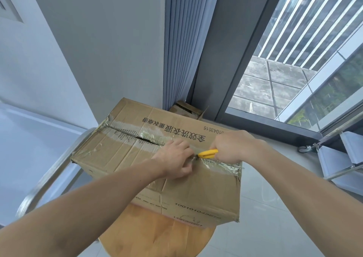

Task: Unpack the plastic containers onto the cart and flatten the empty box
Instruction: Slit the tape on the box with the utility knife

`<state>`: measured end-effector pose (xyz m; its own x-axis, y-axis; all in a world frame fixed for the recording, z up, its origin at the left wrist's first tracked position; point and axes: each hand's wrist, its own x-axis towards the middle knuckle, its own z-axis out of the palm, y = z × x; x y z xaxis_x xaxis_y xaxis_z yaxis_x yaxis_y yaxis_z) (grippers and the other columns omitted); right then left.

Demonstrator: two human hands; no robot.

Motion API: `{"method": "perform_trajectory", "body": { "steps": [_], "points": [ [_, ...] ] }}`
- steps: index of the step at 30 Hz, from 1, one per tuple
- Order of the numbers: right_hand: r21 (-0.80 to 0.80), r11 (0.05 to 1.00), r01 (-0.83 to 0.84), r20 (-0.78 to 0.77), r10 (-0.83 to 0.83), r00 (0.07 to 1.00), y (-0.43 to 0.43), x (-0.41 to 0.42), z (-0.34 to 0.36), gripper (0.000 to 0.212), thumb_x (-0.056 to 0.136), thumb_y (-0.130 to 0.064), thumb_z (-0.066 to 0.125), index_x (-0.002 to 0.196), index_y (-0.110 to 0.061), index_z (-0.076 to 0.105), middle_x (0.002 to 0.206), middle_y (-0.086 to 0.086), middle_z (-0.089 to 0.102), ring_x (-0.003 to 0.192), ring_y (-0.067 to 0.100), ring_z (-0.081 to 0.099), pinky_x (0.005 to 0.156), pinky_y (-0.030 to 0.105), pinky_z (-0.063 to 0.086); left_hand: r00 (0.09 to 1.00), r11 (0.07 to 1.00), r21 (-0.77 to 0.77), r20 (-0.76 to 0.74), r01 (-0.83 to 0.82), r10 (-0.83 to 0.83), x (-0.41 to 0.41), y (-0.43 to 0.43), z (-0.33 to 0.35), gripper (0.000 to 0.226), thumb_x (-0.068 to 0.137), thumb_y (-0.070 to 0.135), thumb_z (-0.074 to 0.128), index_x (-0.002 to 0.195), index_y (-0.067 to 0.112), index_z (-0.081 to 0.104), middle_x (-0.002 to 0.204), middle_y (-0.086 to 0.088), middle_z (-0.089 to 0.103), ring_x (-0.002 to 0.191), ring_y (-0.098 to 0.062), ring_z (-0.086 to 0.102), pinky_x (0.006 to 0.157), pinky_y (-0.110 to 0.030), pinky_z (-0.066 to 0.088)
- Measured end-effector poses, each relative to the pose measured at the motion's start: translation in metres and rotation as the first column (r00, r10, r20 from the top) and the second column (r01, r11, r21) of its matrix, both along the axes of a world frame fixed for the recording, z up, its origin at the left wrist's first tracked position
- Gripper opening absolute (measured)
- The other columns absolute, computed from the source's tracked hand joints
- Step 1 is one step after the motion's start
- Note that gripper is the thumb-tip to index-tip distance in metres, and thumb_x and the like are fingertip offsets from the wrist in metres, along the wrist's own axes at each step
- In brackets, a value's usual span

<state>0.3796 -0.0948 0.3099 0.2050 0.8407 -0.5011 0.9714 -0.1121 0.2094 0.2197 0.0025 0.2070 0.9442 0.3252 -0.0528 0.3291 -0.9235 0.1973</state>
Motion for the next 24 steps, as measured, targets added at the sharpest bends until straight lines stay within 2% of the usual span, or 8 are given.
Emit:
{"method": "perform_trajectory", "body": {
  "steps": [4,9,15,17,18,20,22,24],
  "points": [
    [-0.028,1.000,-0.008,0.041,0.009,0.999,-0.009,0.008,0.001,0.015,0.087,-0.014,0.049,0.074,-0.021,0.052,0.066,-0.005,0.043,0.061,0.018,0.036,0.051,0.029,0.029,0.999,1.000,-0.013,0.027,-0.019,0.019,0.003,0.000,-0.003,0.032,0.092,0.040,0.047,0.115,0.023,0.061,0.113,0.002,0.055,0.109,-0.018,0.047,0.097,-0.031,0.037],
    [-0.033,0.999,0.013,0.018,-0.012,1.000,-0.023,0.022,0.002,0.017,0.089,-0.020,0.050,0.073,-0.023,0.049,0.067,-0.005,0.044,0.062,0.018,0.037,0.052,0.029,0.030,0.998,0.999,0.016,0.056,-0.032,0.031,0.008,0.000,-0.007,0.030,0.091,0.038,0.048,0.112,0.021,0.059,0.113,0.002,0.054,0.108,-0.017,0.046,0.097,-0.030,0.036],
    [0.001,0.999,0.046,-0.022,-0.046,0.999,-0.036,0.033,0.005,0.017,0.091,-0.026,0.051,0.093,-0.021,0.066,0.074,-0.006,0.052,0.068,0.019,0.043,0.053,0.028,0.032,0.992,0.992,0.123,0.116,0.035,-0.049,0.007,0.001,-0.015,0.030,0.087,0.037,0.044,0.104,0.019,0.061,0.106,0.000,0.056,0.101,-0.021,0.050,0.092,-0.033,0.043],
    [0.025,0.999,0.036,-0.019,-0.035,0.999,-0.038,0.033,0.003,0.017,0.090,-0.024,0.051,0.093,-0.020,0.067,0.074,-0.005,0.052,0.067,0.020,0.044,0.051,0.027,0.032,0.985,0.988,0.150,0.161,0.041,-0.065,0.010,0.000,-0.018,0.041,0.088,0.039,0.043,0.118,0.019,0.060,0.123,-0.001,0.055,0.116,-0.023,0.050,0.102,-0.039,0.043],
    [0.036,0.999,0.038,-0.021,-0.037,0.999,-0.038,0.033,0.001,0.017,0.090,-0.023,0.051,0.091,-0.020,0.067,0.073,-0.005,0.053,0.067,0.020,0.045,0.051,0.027,0.033,0.989,0.992,0.125,0.137,0.030,-0.048,0.013,-0.001,-0.019,0.049,0.091,0.042,0.041,0.134,0.020,0.053,0.142,-0.001,0.048,0.133,-0.024,0.042,0.112,-0.040,0.036],
    [0.048,0.998,0.045,-0.030,-0.044,0.999,-0.039,0.033,-0.002,0.015,0.089,-0.022,0.051,0.089,-0.020,0.067,0.074,-0.004,0.055,0.067,0.020,0.047,0.053,0.027,0.034,0.999,0.998,0.068,0.047,0.007,-0.011,0.019,-0.003,-0.021,0.065,0.098,0.048,0.033,0.157,0.023,0.022,0.166,0.005,0.011,0.154,-0.021,0.003,0.125,-0.040,0.006],
    [0.048,0.997,0.059,-0.048,-0.056,0.997,-0.041,0.035,-0.004,0.016,0.089,-0.022,0.051,0.090,-0.021,0.066,0.075,-0.004,0.055,0.069,0.020,0.048,0.054,0.028,0.035,0.998,0.999,0.046,-0.059,0.017,-0.015,0.026,-0.003,-0.022,0.067,0.102,0.052,0.023,0.160,0.026,-0.001,0.165,0.009,-0.013,0.151,-0.013,-0.021,0.124,-0.040,-0.009],
    [0.043,0.997,0.071,-0.065,-0.068,0.996,-0.044,0.039,-0.004,0.017,0.089,-0.022,0.050,0.093,-0.020,0.067,0.074,-0.005,0.055,0.072,0.022,0.050,0.055,0.028,0.034,0.994,1.000,0.006,-0.111,0.026,-0.025,0.029,-0.002,-0.022,0.065,0.103,0.052,0.019,0.158,0.031,-0.006,0.164,0.011,-0.017,0.149,-0.009,-0.024,0.124,-0.042,-0.009]
  ]
}}
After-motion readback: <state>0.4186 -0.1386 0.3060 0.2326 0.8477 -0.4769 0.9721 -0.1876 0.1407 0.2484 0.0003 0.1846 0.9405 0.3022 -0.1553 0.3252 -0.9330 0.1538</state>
